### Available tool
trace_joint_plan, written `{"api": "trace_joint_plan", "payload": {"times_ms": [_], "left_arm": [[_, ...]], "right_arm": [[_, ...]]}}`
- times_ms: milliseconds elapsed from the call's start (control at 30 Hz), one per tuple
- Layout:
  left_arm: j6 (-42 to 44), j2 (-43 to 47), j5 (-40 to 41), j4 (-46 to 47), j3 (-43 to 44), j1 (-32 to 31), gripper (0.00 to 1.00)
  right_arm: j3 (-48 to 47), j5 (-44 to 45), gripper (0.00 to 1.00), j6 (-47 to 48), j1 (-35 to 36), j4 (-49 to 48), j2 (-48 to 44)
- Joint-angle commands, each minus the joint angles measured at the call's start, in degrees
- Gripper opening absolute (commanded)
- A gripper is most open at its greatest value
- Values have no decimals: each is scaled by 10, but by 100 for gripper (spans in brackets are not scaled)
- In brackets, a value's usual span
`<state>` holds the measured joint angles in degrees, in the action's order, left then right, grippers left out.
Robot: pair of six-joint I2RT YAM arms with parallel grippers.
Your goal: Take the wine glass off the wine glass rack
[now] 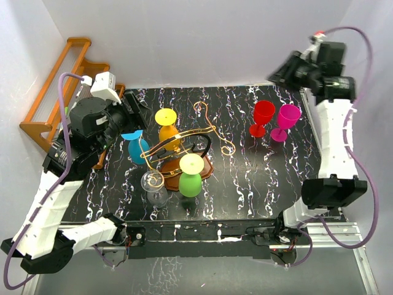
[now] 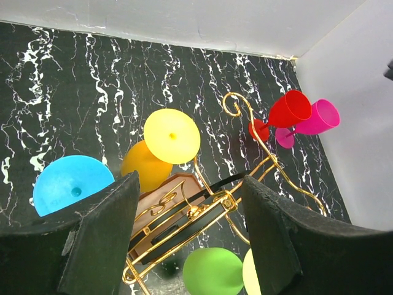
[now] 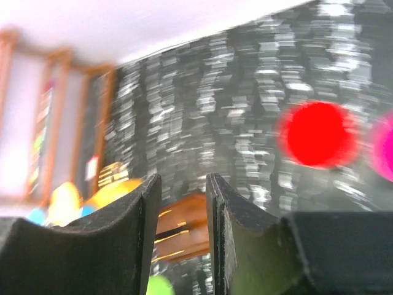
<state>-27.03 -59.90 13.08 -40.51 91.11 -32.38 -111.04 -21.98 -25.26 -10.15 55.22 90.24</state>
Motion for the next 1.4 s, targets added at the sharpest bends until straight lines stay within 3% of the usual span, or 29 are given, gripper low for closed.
{"api": "trace_joint_plan", "payload": {"times_ms": [0, 67, 233, 533, 667, 1033, 1367], "left_arm": [[7, 10, 15, 1, 4, 0, 66], [5, 12, 17, -5, 8, 0, 66], [0, 27, 31, -21, 14, 0, 66], [-10, 42, 37, -33, 0, 0, 66], [-14, 46, 39, -30, -9, 0, 66], [-17, 50, 34, -24, -25, 0, 66], [-19, 56, 34, -24, -36, 0, 66]], "right_arm": [[-89, -115, 37, -81, 196, -71, 40], [-126, -126, 37, -97, 270, -85, 77], [-175, -140, 37, -112, 363, -111, 154], [-209, -73, 37, -93, 442, -68, 230], [-213, -18, 38, -76, 454, -45, 233], [-203, 31, 37, -56, 460, -30, 226], [-203, 14, 37, -56, 468, -34, 239]]}}
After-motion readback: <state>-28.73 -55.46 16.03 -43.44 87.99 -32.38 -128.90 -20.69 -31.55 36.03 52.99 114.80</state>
